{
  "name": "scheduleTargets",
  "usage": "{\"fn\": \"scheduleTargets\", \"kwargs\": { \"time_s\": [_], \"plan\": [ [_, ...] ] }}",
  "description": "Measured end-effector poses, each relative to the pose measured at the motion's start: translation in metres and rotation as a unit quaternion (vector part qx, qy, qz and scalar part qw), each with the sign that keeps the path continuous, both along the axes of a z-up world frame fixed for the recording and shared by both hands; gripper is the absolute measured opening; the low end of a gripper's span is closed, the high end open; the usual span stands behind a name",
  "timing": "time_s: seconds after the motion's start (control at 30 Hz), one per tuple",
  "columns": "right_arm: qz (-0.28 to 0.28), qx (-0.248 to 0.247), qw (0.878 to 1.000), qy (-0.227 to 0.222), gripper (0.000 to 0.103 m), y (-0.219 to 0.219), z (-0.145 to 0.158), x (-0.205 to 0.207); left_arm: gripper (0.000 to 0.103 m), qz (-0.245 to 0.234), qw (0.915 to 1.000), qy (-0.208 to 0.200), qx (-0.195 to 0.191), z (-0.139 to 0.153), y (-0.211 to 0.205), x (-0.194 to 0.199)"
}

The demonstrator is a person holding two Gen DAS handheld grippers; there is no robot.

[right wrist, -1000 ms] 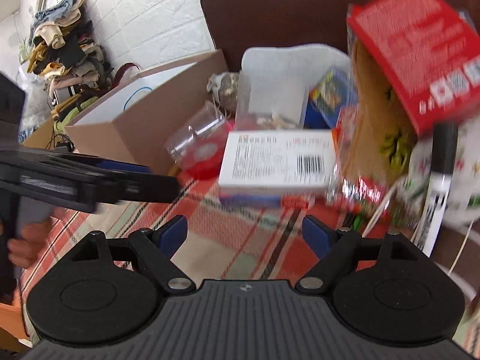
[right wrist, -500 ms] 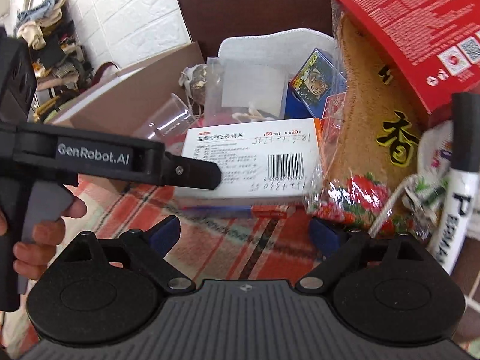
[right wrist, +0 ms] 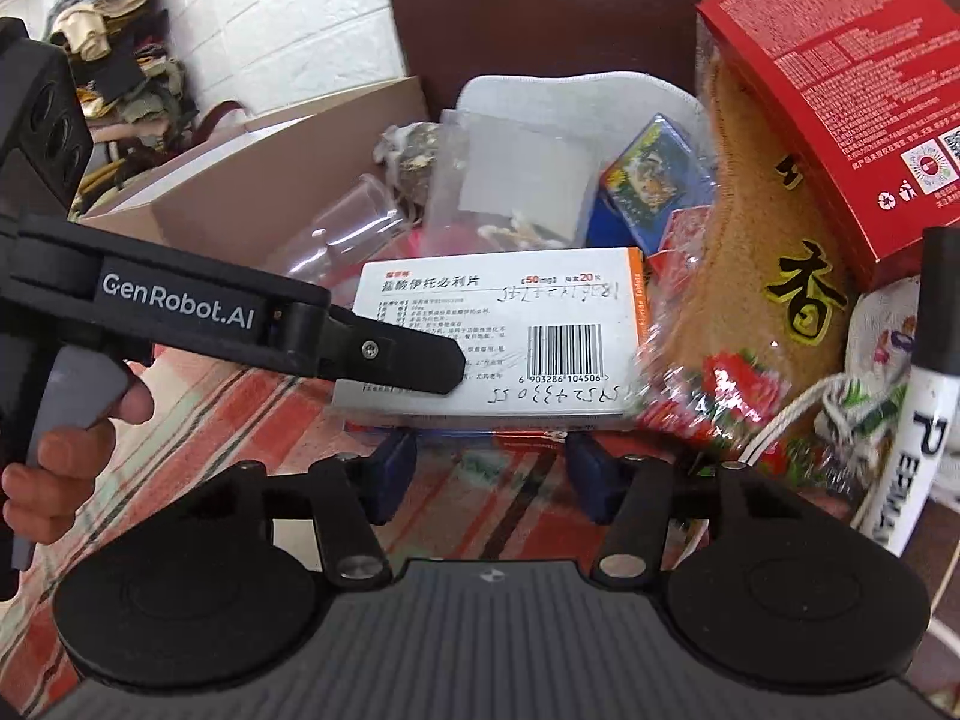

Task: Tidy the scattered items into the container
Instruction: 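Move both tools back to the table toward the white medicine box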

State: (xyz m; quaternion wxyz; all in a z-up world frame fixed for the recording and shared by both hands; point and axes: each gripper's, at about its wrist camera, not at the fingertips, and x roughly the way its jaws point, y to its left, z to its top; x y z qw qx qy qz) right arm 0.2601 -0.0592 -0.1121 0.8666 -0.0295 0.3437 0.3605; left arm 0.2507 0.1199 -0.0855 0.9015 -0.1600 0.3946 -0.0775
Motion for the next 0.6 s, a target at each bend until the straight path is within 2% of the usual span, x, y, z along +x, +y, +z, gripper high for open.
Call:
{"fn": "scheduleTargets", "kwargs": {
  "time_s": [0.23, 0.3, 0.33, 0.43, 0.5, 0.6],
  "plan": [
    [0.038, 0.011, 0.999, -0.012, 0.063, -0.015, 0.021, -0.069, 0.067, -0.022, 0.9996, -0.004, -0.017, 0.012, 0.0, -0.073],
    [0.053, 0.008, 0.998, -0.017, 0.069, -0.023, 0.019, -0.092, 0.076, -0.036, 0.9992, 0.001, -0.019, 0.012, -0.003, -0.097],
    [0.057, 0.005, 0.998, -0.018, 0.072, -0.027, 0.017, -0.102, 0.079, -0.039, 0.9992, 0.004, -0.012, 0.01, -0.004, -0.108],
    [0.036, -0.018, 0.999, -0.015, 0.074, -0.039, 0.011, -0.117, 0.085, -0.024, 0.9984, 0.004, 0.051, 0.0, -0.005, -0.128],
    [0.023, -0.017, 1.0, -0.007, 0.074, -0.047, 0.009, -0.12, 0.086, -0.021, 0.9986, 0.003, 0.048, -0.001, 0.001, -0.132],
    [0.013, -0.02, 1.0, -0.011, 0.074, -0.049, 0.012, -0.122, 0.087, -0.04, 0.998, -0.011, 0.048, 0.006, 0.001, -0.133]
  ]
}}
